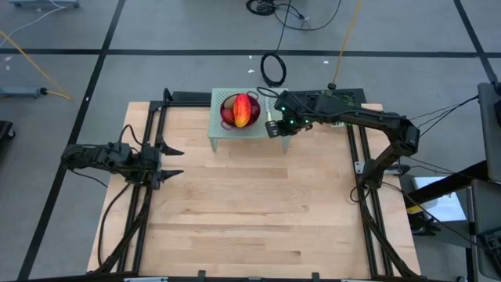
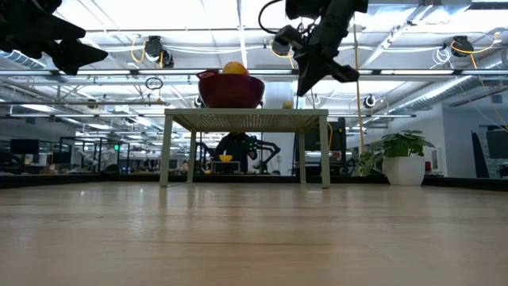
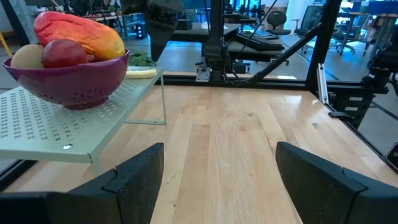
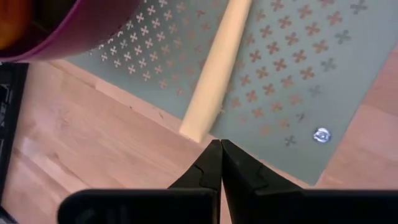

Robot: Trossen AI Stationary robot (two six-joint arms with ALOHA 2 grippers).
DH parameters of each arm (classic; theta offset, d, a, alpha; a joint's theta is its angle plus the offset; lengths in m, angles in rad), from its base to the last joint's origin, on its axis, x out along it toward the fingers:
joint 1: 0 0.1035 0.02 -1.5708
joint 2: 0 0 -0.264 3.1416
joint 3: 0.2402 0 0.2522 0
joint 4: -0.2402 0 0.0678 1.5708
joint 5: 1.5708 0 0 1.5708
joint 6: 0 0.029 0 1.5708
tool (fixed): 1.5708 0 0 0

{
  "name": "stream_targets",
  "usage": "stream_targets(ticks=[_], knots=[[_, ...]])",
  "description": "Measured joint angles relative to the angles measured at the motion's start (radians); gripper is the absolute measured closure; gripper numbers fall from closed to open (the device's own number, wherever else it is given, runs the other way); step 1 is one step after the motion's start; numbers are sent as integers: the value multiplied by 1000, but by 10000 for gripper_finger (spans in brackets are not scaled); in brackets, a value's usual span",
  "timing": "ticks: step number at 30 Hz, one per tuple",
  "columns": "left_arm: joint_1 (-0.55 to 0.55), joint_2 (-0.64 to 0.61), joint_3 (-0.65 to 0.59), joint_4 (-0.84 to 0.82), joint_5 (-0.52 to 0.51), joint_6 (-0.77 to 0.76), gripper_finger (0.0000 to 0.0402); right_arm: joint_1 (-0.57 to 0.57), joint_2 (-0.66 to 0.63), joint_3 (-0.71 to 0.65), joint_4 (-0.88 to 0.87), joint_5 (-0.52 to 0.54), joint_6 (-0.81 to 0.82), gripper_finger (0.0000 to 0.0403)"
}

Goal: Pick & Place Fruit
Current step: Return to Home Position

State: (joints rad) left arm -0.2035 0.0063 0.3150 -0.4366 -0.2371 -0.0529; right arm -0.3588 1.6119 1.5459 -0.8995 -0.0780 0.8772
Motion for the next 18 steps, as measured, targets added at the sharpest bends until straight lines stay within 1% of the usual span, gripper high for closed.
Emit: stream_targets(ticks=[5,10,13,18], knots=[[0,0,0,0,0,1,91,0,1,0,0,5,0,403],[0,0,0,0,0,3,92,0,29,-1,4,7,-1,403],[0,0,0,0,0,4,92,-1,49,4,51,2,-4,403],[0,0,0,0,-1,0,91,-1,53,0,57,0,-7,403]])
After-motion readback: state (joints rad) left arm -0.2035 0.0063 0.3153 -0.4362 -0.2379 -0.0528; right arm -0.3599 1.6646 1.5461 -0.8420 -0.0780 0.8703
